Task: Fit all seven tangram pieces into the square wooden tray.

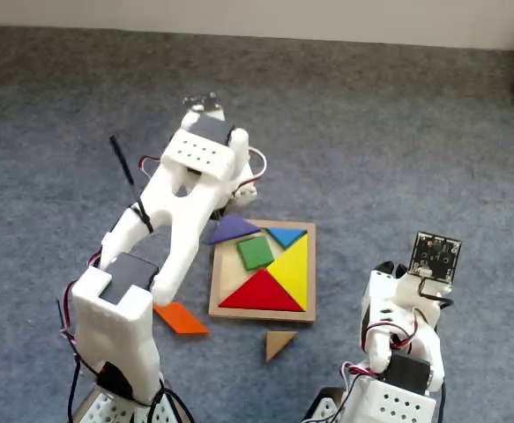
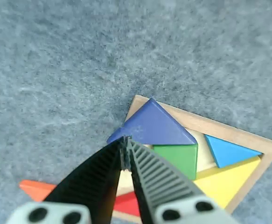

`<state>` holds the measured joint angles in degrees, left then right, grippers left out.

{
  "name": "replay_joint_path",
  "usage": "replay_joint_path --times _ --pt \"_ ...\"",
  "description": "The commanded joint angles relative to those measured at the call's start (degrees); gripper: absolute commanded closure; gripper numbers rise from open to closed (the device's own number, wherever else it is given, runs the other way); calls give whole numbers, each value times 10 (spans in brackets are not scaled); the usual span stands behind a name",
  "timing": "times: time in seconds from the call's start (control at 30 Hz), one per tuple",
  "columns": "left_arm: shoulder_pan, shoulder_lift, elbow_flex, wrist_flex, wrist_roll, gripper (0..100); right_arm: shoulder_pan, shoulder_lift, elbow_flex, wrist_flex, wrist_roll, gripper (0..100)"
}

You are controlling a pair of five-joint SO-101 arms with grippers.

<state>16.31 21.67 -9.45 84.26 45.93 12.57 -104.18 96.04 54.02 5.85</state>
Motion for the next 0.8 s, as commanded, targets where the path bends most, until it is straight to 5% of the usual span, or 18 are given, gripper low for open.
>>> replay_joint_path --times 0.0,0.23,0.77 --pt "7 -4 37 -48 -7 994 3 -4 59 -3 -3 944" --pt "34 -4 114 -123 -6 995 3 -4 59 -3 -3 944" --pt "124 -9 147 -120 21 995 3 -4 59 -3 -3 944"
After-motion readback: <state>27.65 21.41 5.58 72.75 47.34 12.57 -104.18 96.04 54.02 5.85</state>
